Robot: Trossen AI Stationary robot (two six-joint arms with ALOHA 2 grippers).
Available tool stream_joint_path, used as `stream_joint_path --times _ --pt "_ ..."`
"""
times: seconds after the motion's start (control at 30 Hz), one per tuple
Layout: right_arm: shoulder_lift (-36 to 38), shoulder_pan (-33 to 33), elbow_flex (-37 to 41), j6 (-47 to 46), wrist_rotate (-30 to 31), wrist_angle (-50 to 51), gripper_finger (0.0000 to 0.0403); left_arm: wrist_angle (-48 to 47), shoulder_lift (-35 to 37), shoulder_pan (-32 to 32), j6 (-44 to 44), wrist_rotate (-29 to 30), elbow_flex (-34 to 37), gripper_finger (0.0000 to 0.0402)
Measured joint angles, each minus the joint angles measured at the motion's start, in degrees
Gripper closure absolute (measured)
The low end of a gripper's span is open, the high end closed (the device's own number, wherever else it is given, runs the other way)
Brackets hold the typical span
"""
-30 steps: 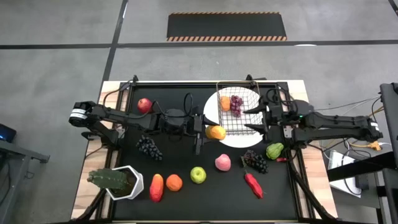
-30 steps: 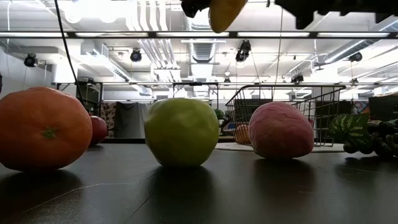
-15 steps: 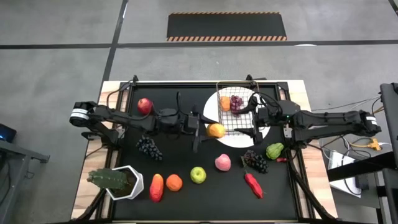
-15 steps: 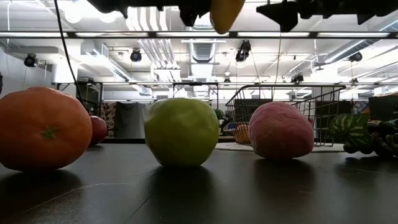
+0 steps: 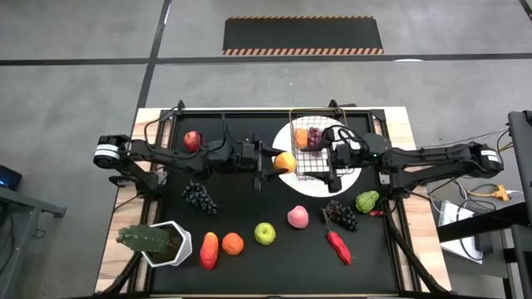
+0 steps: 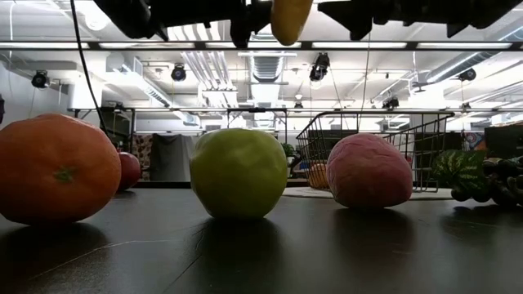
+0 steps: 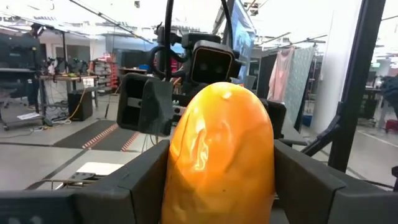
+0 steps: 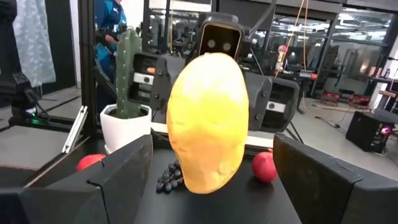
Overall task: Build produce basket
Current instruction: Put the yellow mango into the wire basket
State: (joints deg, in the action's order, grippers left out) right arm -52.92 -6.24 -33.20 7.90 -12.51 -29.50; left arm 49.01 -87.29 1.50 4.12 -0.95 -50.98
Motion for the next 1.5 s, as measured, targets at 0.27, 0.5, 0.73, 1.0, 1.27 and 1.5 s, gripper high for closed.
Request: stream_joint_path --times 0.27,0.5,0.73,1.0,1.27,1.5 --pt "-5.9 0.0 -4.2 0.4 0.0 0.0 0.0087 0.4 0.0 0.8 0.0 0.2 0.0 0.0171" --pt "-9.5 0.0 -7.3 1.6 0.1 0.3 0.0096 1.1 0.0 1.4 -0.2 0.3 0.0 0.0171" --pt "-11.0 0.0 -8.1 3.7 0.5 0.0 0.0146 1.4 0.0 1.5 -0.5 0.1 0.0 0.0171" --pt "-10.7 0.0 -8.4 3.6 0.5 0.4 0.0216 1.6 0.0 1.5 0.0 0.2 0.0 0.0164" --pt "-11.0 0.0 -8.4 3.3 0.6 0.6 0.0216 1.4 0.0 1.5 0.0 0.6 0.0 0.0093" --pt "-10.2 0.0 -8.6 2.3 2.2 4.4 0.0217 1.0 1.1 1.7 -0.4 0.9 1.0 0.0070"
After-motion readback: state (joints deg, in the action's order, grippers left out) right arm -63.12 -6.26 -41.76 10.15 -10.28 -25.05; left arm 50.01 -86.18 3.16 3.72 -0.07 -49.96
